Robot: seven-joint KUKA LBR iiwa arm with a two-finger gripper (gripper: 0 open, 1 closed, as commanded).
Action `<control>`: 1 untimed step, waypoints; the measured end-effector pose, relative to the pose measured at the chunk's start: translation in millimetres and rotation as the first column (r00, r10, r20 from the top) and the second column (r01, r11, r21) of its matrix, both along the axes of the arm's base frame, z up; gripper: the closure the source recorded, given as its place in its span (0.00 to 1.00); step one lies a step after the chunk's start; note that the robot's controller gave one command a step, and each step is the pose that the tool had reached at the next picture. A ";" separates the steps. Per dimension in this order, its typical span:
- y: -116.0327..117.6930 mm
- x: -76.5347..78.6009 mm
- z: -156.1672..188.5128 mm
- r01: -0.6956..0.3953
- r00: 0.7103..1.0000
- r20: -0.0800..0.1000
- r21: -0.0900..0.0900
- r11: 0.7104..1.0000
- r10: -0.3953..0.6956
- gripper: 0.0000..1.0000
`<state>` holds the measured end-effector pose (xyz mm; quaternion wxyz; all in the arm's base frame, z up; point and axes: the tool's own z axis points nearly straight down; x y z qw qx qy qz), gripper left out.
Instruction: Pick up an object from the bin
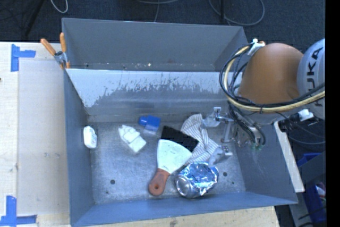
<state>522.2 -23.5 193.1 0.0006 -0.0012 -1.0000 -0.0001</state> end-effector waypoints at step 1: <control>2.5 -7.5 -38.9 -0.126 0.992 0.002 0.000 0.992 0.126 0.00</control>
Offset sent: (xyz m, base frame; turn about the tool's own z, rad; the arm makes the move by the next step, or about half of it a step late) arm -0.0228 -0.0033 -0.0498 -0.3919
